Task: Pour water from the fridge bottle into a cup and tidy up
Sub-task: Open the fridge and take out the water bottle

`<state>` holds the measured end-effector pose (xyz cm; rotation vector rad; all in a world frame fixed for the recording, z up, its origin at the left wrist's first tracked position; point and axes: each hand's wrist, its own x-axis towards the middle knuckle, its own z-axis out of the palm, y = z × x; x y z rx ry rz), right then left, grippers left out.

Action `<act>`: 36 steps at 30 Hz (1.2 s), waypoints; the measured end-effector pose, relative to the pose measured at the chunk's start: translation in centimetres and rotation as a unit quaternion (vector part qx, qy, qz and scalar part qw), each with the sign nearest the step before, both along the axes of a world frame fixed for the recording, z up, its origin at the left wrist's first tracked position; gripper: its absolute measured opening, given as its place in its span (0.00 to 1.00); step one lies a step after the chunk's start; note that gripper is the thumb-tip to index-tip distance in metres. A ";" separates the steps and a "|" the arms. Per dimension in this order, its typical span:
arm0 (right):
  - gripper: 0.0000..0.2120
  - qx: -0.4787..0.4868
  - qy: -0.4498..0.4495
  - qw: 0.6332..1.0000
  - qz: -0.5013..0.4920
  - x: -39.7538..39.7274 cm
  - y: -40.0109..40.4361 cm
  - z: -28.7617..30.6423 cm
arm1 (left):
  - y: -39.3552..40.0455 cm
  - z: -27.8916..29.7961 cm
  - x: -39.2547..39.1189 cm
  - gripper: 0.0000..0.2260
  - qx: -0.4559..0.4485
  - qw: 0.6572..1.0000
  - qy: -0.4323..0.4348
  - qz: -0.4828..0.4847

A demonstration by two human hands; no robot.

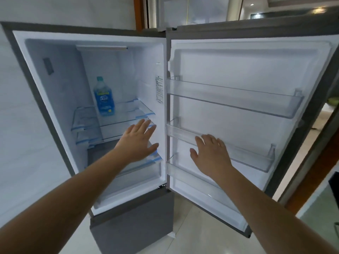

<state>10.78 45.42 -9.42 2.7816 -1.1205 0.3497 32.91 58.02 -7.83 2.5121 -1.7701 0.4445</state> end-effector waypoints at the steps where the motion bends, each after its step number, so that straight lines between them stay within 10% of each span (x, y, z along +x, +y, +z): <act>1: 0.27 0.000 0.005 1.000 0.008 1.1 0.1 0.1 | 0.4 0.0 0.9 0.33 -0.003 1.000 0.000 0.010; 36: 0.26 0.047 -0.062 0.979 0.191 41.8 -3.2 1.7 | -1.3 -0.8 31.7 0.35 -0.020 0.982 0.012 0.185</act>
